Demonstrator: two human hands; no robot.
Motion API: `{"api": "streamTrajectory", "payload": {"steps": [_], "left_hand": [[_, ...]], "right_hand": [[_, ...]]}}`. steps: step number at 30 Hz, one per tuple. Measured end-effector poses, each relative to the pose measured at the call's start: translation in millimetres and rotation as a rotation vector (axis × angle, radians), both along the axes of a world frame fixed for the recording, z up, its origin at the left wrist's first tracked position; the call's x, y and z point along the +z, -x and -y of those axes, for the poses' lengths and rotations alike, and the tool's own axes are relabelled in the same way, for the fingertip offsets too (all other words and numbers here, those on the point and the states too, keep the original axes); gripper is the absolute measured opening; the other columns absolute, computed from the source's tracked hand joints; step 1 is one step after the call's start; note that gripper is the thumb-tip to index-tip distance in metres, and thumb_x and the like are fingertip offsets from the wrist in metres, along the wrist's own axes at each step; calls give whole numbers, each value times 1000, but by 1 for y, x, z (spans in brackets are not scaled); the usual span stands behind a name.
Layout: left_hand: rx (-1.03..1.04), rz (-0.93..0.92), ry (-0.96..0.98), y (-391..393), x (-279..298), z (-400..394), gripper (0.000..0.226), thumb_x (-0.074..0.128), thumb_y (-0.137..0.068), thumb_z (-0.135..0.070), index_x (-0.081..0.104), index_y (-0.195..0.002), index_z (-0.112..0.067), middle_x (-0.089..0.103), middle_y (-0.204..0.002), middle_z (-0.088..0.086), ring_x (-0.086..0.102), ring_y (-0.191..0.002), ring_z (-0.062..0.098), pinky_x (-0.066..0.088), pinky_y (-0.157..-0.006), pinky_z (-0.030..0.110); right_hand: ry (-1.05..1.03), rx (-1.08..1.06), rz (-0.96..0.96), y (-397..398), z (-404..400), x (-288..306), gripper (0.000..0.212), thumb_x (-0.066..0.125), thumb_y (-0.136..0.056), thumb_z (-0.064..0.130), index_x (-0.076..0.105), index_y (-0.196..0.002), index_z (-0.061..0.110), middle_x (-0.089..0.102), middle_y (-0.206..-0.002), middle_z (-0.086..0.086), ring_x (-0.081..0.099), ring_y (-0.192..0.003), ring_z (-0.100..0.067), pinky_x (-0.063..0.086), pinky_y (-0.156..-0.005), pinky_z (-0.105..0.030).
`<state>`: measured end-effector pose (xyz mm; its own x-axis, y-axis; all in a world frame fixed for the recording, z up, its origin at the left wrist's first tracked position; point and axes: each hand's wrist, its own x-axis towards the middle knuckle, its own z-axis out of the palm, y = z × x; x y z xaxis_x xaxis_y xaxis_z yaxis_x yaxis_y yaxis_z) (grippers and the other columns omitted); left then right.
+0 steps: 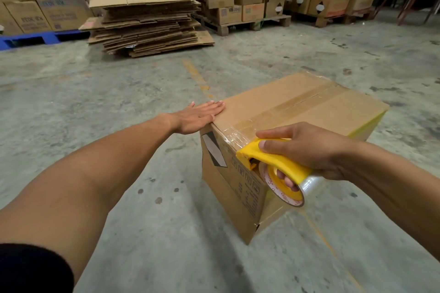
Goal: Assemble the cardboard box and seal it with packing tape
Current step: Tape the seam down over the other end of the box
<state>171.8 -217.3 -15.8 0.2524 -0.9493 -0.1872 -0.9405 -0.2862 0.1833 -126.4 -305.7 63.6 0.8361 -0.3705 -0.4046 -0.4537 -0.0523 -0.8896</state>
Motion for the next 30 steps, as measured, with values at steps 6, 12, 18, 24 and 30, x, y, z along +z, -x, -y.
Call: {"api": "streamTrajectory", "payload": {"steps": [6,12,18,24,30], "left_hand": [[27,96,21,28,12,7,53,10,-104,-38,-2,-155,-28,-5,-162,-9,-6,-150,12,-16,-118,46],[-179,-12,54,91,13,39,53,11,-105,-39,-1,-155,-30,-5,-163,-11,-12,-148,8,-13,-119,42],[-176,107,41,92,-8,49,57,7,-100,-54,-4,-154,-38,-9,-162,-15,-11,-149,13,-7,-120,45],[-155,121,57,88,-7,52,55,10,-101,-51,0,-154,-39,-5,-162,-14,-7,-150,15,-5,-120,43],[-140,115,51,93,-5,51,54,14,-102,-49,3,-154,-37,-2,-163,-11,-5,-150,19,-2,-119,46]], "right_hand": [[44,-5,-2,-5,-1,-4,46,61,-95,13,49,-139,14,59,-50,-17,52,-31,-23,48,-36,-28],[86,7,-17,-1,-2,-3,43,60,-96,14,52,-137,13,60,-55,-21,55,-33,-23,48,-36,-27],[55,-26,-3,2,-7,-3,38,60,-96,15,54,-133,10,60,-57,-22,57,-32,-24,49,-36,-28],[32,-14,-21,32,-10,-15,42,59,-97,18,52,-138,21,58,-57,-21,53,-34,-24,48,-38,-27],[-17,-69,30,57,-13,-22,41,60,-96,15,53,-136,18,57,-48,-14,50,-31,-22,44,-35,-24]]}}
